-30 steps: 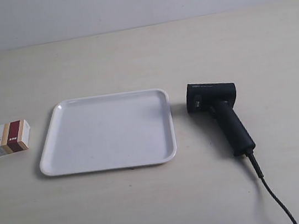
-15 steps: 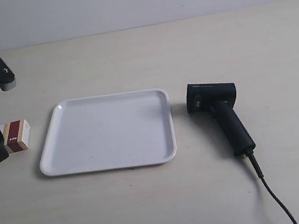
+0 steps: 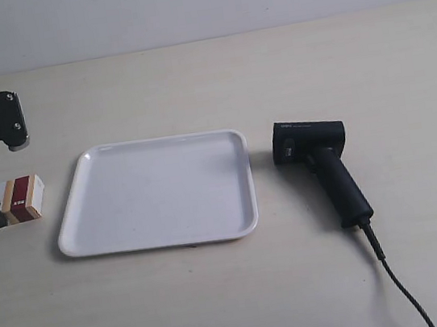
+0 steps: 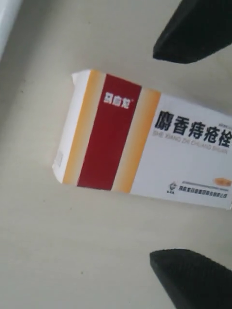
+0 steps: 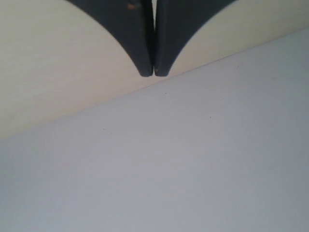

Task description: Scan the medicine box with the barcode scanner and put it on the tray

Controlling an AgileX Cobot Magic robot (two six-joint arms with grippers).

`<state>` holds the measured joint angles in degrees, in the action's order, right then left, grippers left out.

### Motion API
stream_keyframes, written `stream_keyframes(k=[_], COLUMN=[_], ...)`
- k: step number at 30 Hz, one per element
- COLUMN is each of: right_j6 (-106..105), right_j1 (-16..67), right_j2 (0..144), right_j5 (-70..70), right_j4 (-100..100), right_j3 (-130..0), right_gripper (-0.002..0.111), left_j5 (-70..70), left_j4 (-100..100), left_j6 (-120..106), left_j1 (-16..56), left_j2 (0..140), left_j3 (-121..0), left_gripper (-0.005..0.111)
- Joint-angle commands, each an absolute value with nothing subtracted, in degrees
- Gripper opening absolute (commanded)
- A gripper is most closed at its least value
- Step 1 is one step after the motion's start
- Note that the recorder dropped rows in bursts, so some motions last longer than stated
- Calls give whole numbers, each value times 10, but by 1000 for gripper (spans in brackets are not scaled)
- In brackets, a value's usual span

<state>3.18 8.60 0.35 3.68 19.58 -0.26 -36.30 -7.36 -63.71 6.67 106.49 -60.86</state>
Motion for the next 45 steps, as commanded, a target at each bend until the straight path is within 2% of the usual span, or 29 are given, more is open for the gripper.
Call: stream_keyframes(k=[1,12,14,16,18,21,22,27,31,36,41,43,45], right_j6=[30,30,30,30,30,30,30,30,23,14,0,0,0], right_j1=[87,87,87,87,87,87,87,87,103,170,242,266,282], right_j2=[0,0,0,0,0,0,0,0,47,217,429,520,604], right_j5=[38,38,38,38,36,33,33,33,37,0,-19,-11,10], right_j4=[196,196,196,196,196,196,196,196,196,195,191,191,191], right_j3=[0,0,0,0,0,0,0,0,-1,-25,-92,-130,-174], right_gripper=[1,1,1,1,1,1,1,0,0,0,0,1,6], left_j5=[-352,-366,-369,-375,-375,-377,-377,-389,-443,-471,-510,-482,-433], left_j4=[-75,-69,-69,-69,-69,-65,-61,-41,0,122,164,159,157], left_j6=[-646,-657,-657,-657,-657,-653,-646,-557,-398,-201,-137,-77,-44], left_j1=[57,57,57,57,57,58,60,78,104,146,203,226,243], left_j2=[1100,1185,1187,1186,1184,1179,1174,1117,1062,1029,1025,1026,1026], left_j3=[-632,-675,-675,-675,-675,-675,-675,-686,-744,-819,-825,-811,-794], left_gripper=[105,105,101,89,69,22,3,0,0,0,0,0,0])
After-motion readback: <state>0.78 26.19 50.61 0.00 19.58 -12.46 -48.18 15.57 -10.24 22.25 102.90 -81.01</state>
